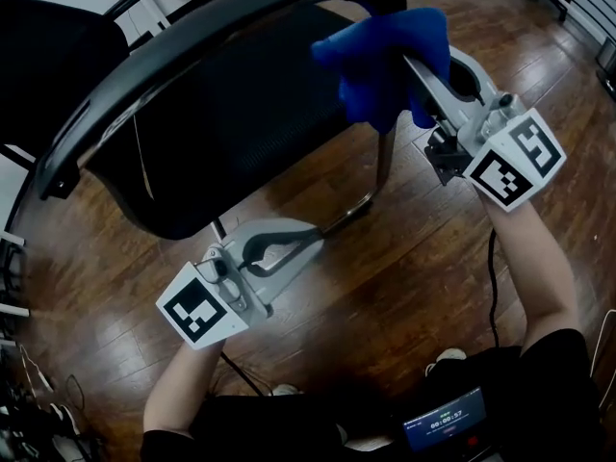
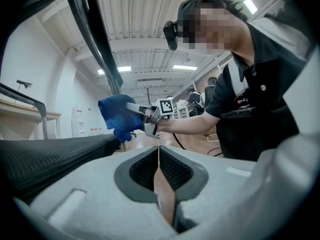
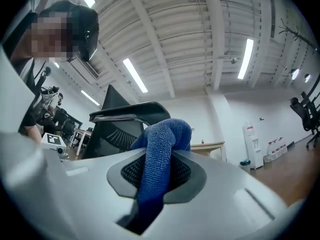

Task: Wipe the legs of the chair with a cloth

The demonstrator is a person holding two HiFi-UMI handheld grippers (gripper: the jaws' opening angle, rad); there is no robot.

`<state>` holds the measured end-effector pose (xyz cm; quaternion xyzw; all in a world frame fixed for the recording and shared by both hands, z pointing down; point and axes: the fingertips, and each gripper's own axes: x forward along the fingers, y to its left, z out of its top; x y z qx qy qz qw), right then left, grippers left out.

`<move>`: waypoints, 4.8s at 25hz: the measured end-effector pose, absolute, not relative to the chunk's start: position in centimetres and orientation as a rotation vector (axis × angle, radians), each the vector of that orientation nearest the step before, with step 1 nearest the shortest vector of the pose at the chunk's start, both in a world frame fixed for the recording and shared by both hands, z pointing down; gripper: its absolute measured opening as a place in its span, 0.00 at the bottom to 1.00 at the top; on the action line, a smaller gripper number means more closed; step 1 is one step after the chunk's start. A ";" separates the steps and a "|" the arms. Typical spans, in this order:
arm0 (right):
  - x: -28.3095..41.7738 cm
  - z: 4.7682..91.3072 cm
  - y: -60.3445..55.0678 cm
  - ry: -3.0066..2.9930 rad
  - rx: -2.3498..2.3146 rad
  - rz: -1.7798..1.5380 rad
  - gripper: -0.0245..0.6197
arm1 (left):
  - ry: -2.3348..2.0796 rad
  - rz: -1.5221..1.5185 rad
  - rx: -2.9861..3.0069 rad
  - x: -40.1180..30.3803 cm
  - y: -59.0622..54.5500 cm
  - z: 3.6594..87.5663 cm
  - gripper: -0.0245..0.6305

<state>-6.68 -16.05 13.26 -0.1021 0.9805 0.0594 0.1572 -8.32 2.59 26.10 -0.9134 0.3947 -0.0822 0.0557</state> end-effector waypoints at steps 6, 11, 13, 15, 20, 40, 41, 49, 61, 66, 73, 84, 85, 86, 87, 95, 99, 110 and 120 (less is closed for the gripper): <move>-6.5 21.0 -17.5 2.916 -0.302 0.108 0.13 | 1.218 -0.225 -2.777 -8.7 2.2 26.3 0.04; -6.4 34.6 -18.8 3.204 -0.371 0.019 0.13 | 1.187 -0.229 -2.790 -7.6 2.0 26.3 0.04; -6.5 40.8 -19.2 3.342 -0.410 -0.048 0.13 | 1.204 -0.251 -2.797 -7.5 2.1 26.5 0.04; -6.9 45.2 -19.8 3.443 -0.441 -0.118 0.13 | 1.222 -0.269 -2.790 -7.8 2.1 26.3 0.04; -7.2 51.1 -19.8 3.565 -0.513 -0.297 0.13 | 1.222 -0.295 -2.763 -7.9 2.5 26.0 0.04; -5.9 14.5 -17.9 2.842 -0.467 0.164 0.13 | 1.198 -0.206 -2.778 -7.6 3.4 25.6 0.04; -6.0 14.8 -17.8 2.824 -0.466 0.177 0.13 | 1.214 -0.199 -2.775 -8.0 3.3 25.5 0.04; -6.5 31.8 -20.4 3.078 -0.479 -0.025 0.13 | 1.210 -0.187 -2.797 -8.0 2.4 26.0 0.04; -7.0 45.1 -20.3 3.370 -0.603 -0.502 0.13 | 1.213 -0.188 -2.790 -7.6 2.5 25.6 0.04; -6.9 28.8 -19.3 3.148 -0.453 -0.101 0.13 | 1.196 -0.182 -2.789 -7.4 2.5 25.4 0.04; -6.4 13.6 -18.0 2.859 -0.511 0.141 0.14 | 1.213 -0.186 -2.790 -7.7 2.8 25.7 0.04; -6.9 36.2 -19.3 3.180 -0.586 -0.012 0.13 | 1.206 -0.192 -2.809 -7.8 2.8 26.3 0.04; -7.0 38.9 -19.4 3.239 -0.601 -0.056 0.13 | 1.203 -0.199 -2.811 -7.7 2.9 26.3 0.04; -7.0 41.5 -19.5 3.299 -0.613 -0.103 0.13 | 1.203 -0.204 -2.812 -7.7 2.9 26.4 0.04; -7.1 43.9 -19.6 3.358 -0.624 -0.154 0.13 | 1.205 -0.204 -2.813 -7.7 2.9 26.4 0.04; -7.2 51.3 -19.2 3.550 -0.601 -0.443 0.13 | 1.226 -0.193 -2.818 -8.2 2.6 26.7 0.04; -8.5 45.1 -16.2 3.432 -0.219 -0.457 0.13 | 1.225 -0.171 -2.835 -8.4 2.4 26.9 0.04; -10.1 18.8 -4.8 2.837 0.529 -0.175 0.13 | 1.202 -0.129 -2.821 -8.2 2.9 25.8 0.04; -10.8 21.5 -3.9 2.938 0.509 -0.100 0.12 | 1.174 -0.133 -2.819 -7.6 3.3 25.6 0.04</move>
